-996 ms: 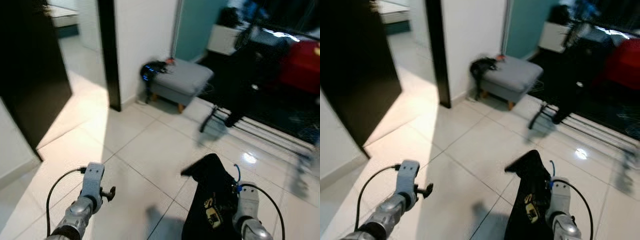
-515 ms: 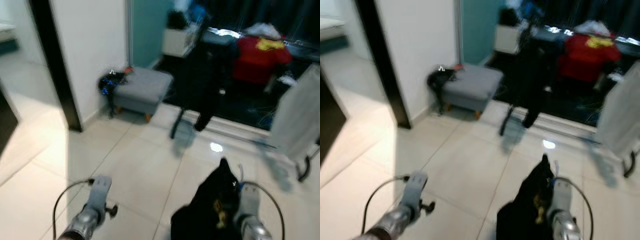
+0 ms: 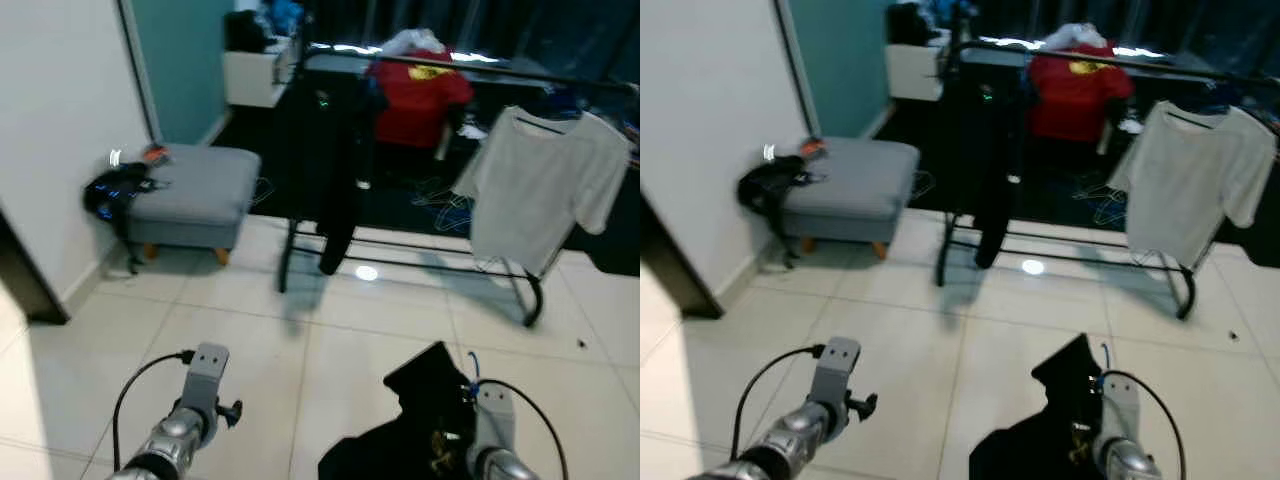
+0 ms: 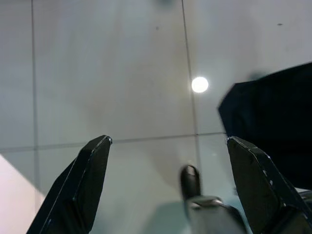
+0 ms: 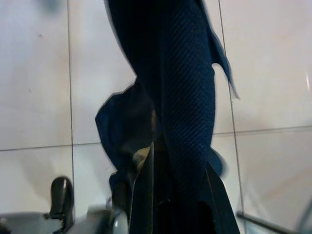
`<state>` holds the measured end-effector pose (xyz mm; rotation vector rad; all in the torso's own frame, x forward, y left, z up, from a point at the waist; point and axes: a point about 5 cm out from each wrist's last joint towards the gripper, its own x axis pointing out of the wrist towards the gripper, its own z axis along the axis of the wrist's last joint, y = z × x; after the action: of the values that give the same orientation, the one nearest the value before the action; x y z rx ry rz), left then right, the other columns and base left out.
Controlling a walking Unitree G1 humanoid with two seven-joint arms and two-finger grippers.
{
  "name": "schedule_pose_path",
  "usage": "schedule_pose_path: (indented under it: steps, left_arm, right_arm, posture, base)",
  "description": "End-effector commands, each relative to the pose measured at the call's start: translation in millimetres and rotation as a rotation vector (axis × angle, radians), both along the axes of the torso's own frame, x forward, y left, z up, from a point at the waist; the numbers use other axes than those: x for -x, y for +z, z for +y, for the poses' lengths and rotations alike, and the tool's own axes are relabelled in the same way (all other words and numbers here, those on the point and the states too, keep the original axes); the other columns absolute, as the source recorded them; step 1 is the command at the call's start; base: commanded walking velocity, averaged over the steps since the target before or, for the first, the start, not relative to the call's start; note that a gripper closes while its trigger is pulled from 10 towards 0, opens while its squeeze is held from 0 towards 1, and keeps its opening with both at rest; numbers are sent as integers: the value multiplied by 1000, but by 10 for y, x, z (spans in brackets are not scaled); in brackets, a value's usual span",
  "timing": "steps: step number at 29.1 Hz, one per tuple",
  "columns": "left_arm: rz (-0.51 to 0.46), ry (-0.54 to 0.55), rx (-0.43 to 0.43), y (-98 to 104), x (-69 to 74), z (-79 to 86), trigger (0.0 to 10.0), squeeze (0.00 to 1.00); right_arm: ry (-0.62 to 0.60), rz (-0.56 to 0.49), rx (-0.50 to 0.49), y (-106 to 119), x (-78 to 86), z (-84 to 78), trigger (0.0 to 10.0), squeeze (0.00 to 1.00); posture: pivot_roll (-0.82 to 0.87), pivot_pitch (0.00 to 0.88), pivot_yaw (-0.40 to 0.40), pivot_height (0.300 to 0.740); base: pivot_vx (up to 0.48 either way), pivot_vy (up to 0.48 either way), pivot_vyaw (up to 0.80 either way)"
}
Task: Hang hanger
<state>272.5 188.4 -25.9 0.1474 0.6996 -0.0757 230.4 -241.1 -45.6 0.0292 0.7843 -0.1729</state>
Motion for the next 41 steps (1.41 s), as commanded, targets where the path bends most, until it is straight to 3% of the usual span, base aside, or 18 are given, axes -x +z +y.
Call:
schedule_pose_path:
  steps: [1,11,41]
  left_arm:
    - [11,-11,-2,-18,14,-26,10000,0]
    - [20,-10,-11,-32,38,14,10000,0]
    - [10,-25,-5,-18,12,-40,10000,0]
  right_arm:
    - [-9,0,16,18,-4,-55,10000,0]
    - [-9,-12,17,19,-24,-11,10000,0]
    - [-37,-81,-26,67,-61,-41,10000,0]
  posture:
    - [17,65,-18,740]
    - [29,80,-9,740]
    - [7,81,-14,740]
  base:
    - [412,0,-800]
    - [457,0,-800]
    - [479,0,0]
